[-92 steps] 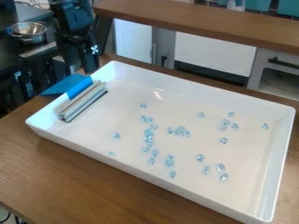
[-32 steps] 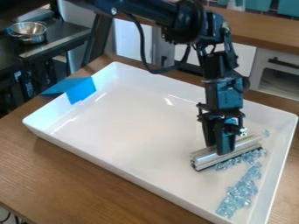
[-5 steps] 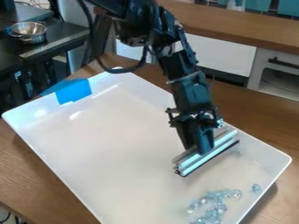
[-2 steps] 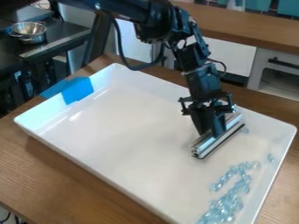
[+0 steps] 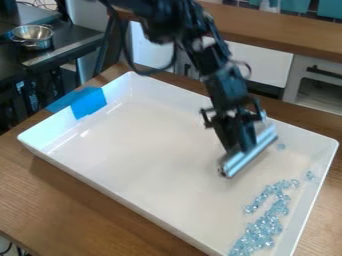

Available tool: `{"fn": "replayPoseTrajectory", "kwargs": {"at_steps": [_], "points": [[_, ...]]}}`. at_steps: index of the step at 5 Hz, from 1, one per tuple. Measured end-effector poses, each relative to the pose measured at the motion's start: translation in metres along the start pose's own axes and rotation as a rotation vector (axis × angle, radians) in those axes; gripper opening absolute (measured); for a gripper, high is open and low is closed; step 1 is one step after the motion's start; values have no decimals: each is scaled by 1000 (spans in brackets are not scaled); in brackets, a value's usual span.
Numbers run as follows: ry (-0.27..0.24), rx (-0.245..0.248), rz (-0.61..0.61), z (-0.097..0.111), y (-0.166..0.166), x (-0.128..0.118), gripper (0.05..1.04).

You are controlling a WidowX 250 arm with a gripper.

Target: Sweep into pile

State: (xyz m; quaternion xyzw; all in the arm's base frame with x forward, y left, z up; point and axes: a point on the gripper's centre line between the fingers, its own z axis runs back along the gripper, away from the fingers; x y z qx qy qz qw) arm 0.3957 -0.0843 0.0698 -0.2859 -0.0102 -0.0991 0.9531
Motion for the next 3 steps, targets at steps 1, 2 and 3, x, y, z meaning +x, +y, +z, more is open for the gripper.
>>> {"fn": "replayPoseTrajectory", "kwargs": {"at_steps": [1,2,3], "points": [[-74,-39,-7,51,6,-9,325],[-114,-24,4,99,35,-29,325],[-64,75,10,100,58,-42,325]]}}
